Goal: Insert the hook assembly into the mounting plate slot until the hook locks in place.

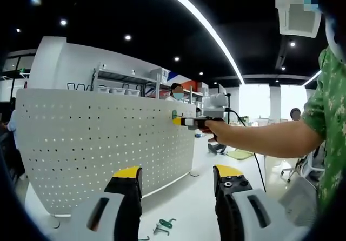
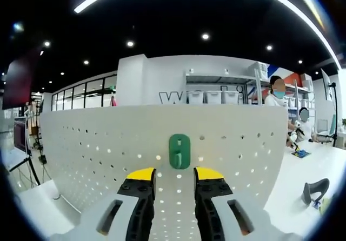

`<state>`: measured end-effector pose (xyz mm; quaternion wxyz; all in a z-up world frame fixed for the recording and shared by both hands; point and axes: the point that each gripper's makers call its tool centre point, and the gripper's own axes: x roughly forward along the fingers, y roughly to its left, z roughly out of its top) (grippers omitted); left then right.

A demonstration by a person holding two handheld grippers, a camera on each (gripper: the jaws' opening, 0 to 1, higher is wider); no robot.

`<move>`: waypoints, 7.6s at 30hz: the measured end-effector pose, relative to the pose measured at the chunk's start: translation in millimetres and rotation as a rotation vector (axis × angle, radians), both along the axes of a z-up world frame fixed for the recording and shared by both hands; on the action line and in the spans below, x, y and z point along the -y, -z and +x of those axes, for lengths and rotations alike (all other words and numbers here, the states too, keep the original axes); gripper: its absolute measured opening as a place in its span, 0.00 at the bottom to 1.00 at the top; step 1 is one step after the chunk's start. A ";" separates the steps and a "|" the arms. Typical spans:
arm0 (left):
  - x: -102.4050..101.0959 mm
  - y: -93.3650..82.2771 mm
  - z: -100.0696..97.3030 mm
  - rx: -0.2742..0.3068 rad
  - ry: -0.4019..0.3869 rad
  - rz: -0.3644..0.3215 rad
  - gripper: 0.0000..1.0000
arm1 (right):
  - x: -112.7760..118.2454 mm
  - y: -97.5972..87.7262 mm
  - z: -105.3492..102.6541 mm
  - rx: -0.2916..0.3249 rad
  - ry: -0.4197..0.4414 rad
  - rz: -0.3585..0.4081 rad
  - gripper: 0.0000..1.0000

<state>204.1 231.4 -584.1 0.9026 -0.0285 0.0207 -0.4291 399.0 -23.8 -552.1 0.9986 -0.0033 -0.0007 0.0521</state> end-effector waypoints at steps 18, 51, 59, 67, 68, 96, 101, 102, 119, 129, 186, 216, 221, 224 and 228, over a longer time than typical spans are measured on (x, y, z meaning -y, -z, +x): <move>-2.5 2.5 -2.8 -0.009 -0.005 0.004 0.56 | -19.7 -0.1 -28.1 0.015 -0.071 -0.007 0.47; -32.1 21.0 -16.3 -0.045 -0.058 0.026 0.56 | -72.2 37.9 -117.8 -0.034 -0.220 -0.041 0.54; -42.8 38.1 -22.3 -0.074 -0.071 0.050 0.56 | -87.8 50.0 -139.2 -0.047 -0.254 -0.030 0.54; -47.7 62.4 -21.8 -0.114 -0.082 0.078 0.55 | -101.4 66.8 -160.1 -0.072 -0.275 -0.012 0.53; -47.9 65.1 -21.4 -0.119 -0.083 0.081 0.54 | -103.0 69.4 -162.0 -0.078 -0.277 -0.013 0.53; -51.5 158.0 23.7 -0.264 -0.129 0.256 0.39 | -107.3 79.5 -170.9 -0.096 -0.287 -0.029 0.50; -46.6 168.5 32.5 -0.283 -0.117 0.275 0.38 | -106.3 83.9 -174.4 -0.103 -0.284 -0.036 0.49; -45.0 170.7 34.1 -0.281 -0.111 0.286 0.38 | -105.8 85.1 -175.1 -0.106 -0.282 -0.038 0.49; -43.4 205.9 53.1 -0.353 -0.086 0.365 0.35 | -112.0 108.0 -179.3 -0.176 -0.342 -0.050 0.48; -43.3 216.4 63.9 -0.383 -0.090 0.401 0.33 | -127.6 124.3 -185.2 -0.222 -0.422 -0.068 0.47; -44.0 252.9 81.9 -0.509 -0.136 0.536 0.04 | -164.9 177.8 -211.7 -0.420 -0.657 -0.097 0.39; -47.5 248.7 82.9 -0.556 -0.179 0.447 0.02 | -167.8 183.1 -214.3 -0.442 -0.671 -0.106 0.39; -48.6 242.0 83.2 -0.568 -0.193 0.388 0.02 | -169.7 181.8 -214.4 -0.440 -0.672 -0.108 0.39; -49.6 238.8 82.6 -0.576 -0.202 0.360 0.02 | -171.1 180.4 -214.3 -0.438 -0.674 -0.108 0.39; -48.3 233.3 82.4 -0.579 -0.207 0.319 0.02 | -172.7 177.9 -214.2 -0.434 -0.674 -0.109 0.39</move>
